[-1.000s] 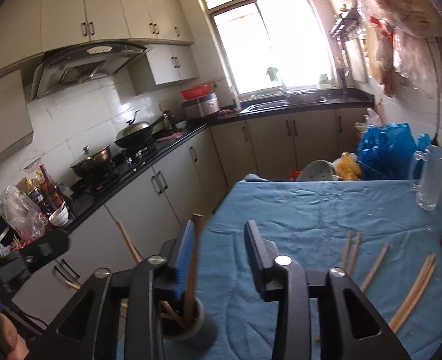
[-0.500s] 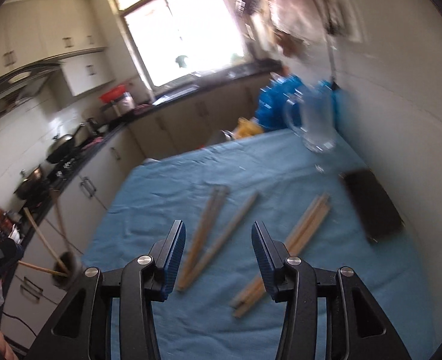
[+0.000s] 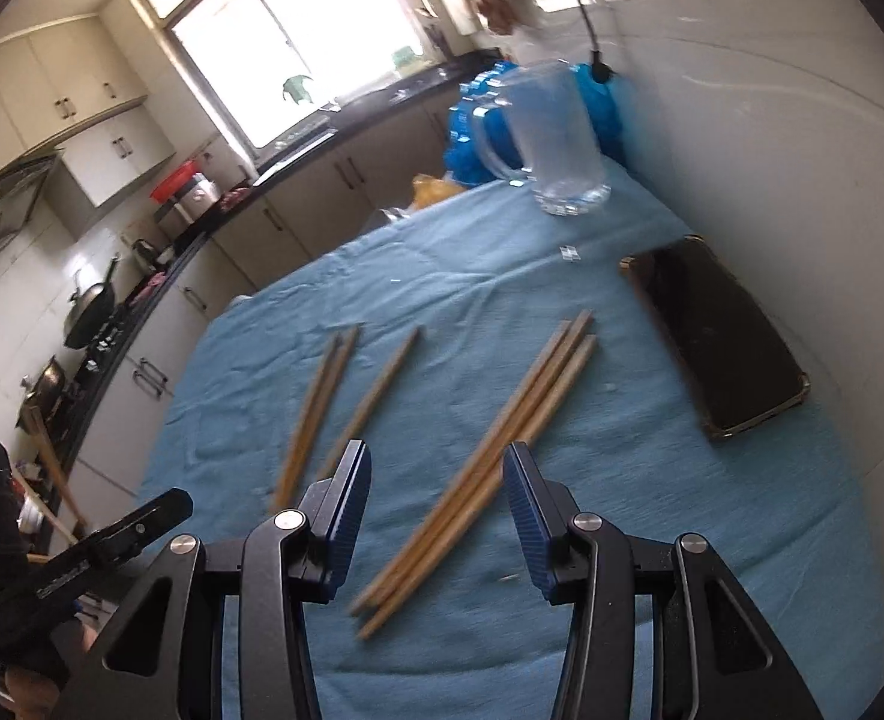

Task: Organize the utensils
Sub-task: 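Move both open grippers back over the chopsticks on the towel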

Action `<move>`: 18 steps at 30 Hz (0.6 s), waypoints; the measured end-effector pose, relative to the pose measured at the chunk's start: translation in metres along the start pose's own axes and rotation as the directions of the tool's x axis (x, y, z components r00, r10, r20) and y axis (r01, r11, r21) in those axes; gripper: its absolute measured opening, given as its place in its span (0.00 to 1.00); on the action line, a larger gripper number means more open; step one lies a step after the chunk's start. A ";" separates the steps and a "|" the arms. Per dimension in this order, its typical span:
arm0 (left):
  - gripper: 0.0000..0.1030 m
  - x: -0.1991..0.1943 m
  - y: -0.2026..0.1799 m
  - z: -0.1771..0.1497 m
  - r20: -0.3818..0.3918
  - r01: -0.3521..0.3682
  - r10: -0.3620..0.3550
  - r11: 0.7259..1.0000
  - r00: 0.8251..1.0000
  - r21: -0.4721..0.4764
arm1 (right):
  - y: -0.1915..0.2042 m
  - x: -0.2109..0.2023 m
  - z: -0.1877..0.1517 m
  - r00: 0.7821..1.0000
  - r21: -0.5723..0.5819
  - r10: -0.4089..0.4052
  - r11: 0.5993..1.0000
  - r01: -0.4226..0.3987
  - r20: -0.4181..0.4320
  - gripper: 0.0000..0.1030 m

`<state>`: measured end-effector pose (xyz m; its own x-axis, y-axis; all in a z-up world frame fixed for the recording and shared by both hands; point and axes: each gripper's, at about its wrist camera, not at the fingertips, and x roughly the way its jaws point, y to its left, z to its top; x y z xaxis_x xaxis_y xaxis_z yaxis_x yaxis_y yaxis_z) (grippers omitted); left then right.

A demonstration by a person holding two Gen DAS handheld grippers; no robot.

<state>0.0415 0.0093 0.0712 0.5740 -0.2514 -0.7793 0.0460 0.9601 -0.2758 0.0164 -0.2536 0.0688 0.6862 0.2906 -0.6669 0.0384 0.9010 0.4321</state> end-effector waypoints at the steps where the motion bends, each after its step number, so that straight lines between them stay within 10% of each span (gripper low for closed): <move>1: 0.40 0.009 0.002 0.002 -0.011 -0.004 0.004 1.000 1.000 -0.008 | -0.007 0.004 0.002 1.000 0.007 -0.007 1.000 0.007 -0.007 0.48; 18: 0.25 0.108 0.012 0.077 -0.050 -0.047 0.044 0.997 0.998 -0.062 | 0.046 0.142 0.048 0.978 -0.050 0.033 0.998 -0.045 -0.207 0.48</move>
<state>0.1666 0.0031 0.0273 0.5336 -0.2149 -0.8180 -0.0317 0.9614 -0.2733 0.1505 -0.1858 0.0229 0.5222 0.3808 -0.7631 -0.0288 0.9021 0.4305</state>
